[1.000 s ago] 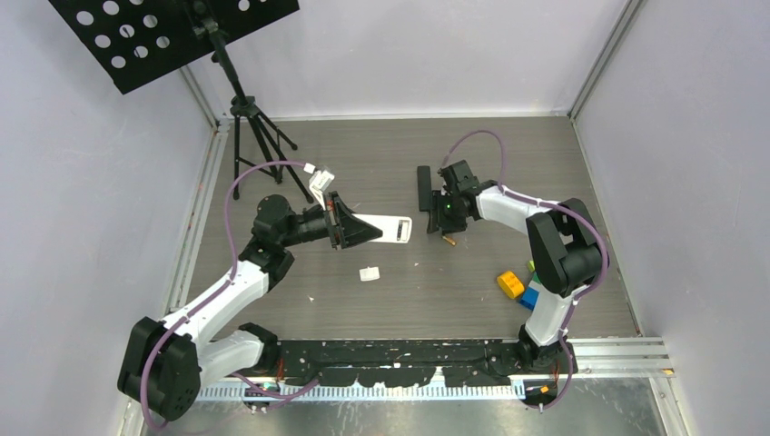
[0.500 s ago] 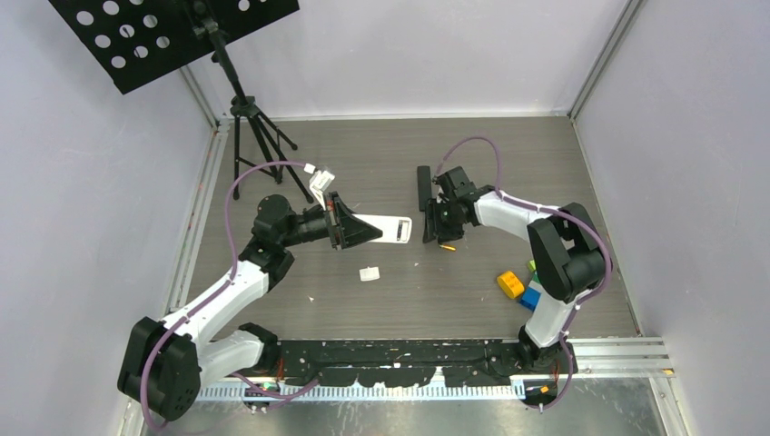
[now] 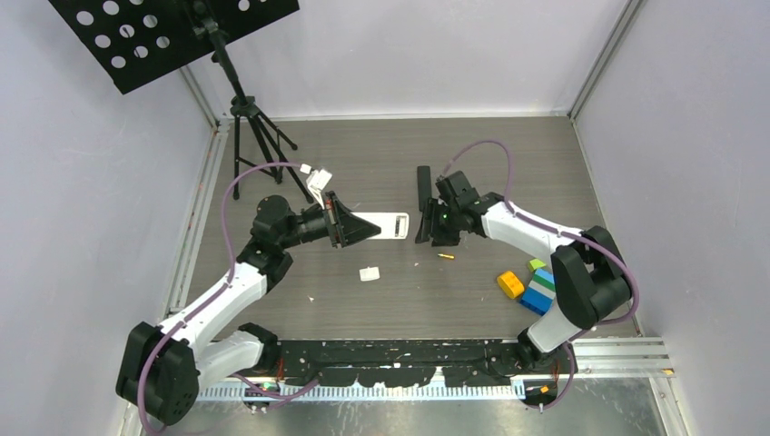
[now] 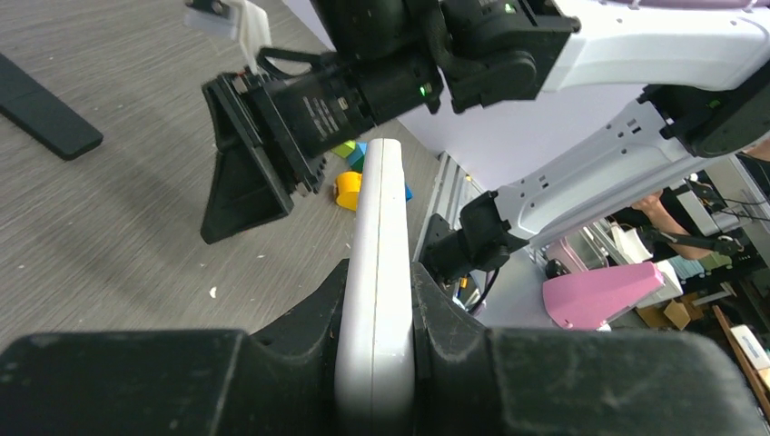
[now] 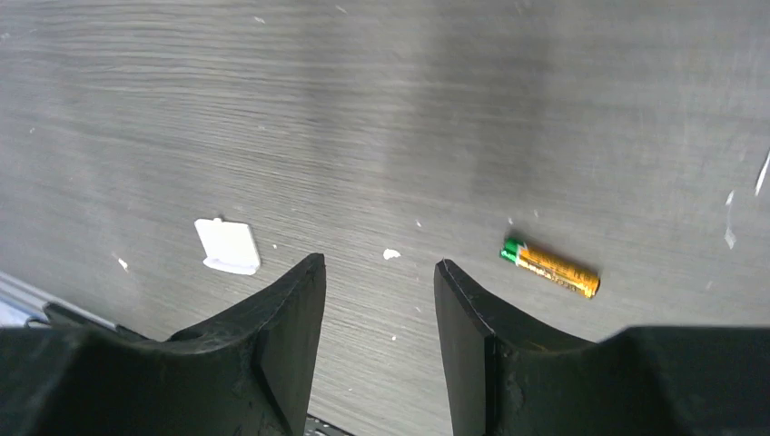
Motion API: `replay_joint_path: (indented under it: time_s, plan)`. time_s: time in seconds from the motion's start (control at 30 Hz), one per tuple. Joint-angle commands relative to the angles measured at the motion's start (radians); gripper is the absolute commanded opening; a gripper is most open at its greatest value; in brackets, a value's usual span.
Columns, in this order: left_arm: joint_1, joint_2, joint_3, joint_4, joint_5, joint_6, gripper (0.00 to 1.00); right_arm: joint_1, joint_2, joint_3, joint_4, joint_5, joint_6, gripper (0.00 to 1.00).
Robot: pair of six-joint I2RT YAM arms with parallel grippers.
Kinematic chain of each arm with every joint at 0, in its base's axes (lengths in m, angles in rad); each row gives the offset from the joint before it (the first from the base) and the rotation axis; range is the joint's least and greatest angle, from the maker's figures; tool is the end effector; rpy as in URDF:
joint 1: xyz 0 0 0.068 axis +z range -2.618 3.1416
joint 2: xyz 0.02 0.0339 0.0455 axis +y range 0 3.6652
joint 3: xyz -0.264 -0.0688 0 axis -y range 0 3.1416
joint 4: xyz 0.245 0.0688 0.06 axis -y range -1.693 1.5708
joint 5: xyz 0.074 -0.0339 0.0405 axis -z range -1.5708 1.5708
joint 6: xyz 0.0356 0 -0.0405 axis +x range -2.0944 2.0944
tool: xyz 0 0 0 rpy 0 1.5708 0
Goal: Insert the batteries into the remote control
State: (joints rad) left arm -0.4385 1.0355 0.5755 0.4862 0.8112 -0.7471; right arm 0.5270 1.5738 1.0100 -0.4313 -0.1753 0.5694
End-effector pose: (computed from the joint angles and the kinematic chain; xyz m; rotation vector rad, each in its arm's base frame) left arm 0.1973 -0.1210 0.2881 0.4589 1.7190 -1.5135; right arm 0.2729 0.1660 0.2058 -0.0129 2.6744 0.6130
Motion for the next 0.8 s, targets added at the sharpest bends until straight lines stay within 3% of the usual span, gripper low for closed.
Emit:
replay_joint_path:
  time_s: [0.0, 0.2, 0.47, 0.77]
  plan:
    - [0.003, -0.03, 0.035, -0.033, -0.066, 0.035, 0.0, 0.041, -0.042, -0.074, -0.036, 0.139, 0.274, 0.53]
    - [0.003, -0.045, 0.026, -0.056, -0.103, 0.052, 0.0, 0.095, -0.11, -0.201, 0.042, 0.219, 0.534, 0.53]
    - [0.004, -0.052, 0.016, -0.056, -0.102, 0.059, 0.0, 0.094, -0.1, -0.245, 0.043, 0.362, 0.65, 0.6]
    - [0.004, -0.052, 0.015, -0.052, -0.107, 0.06, 0.0, 0.061, -0.027, -0.173, -0.032, 0.541, 0.77, 0.61]
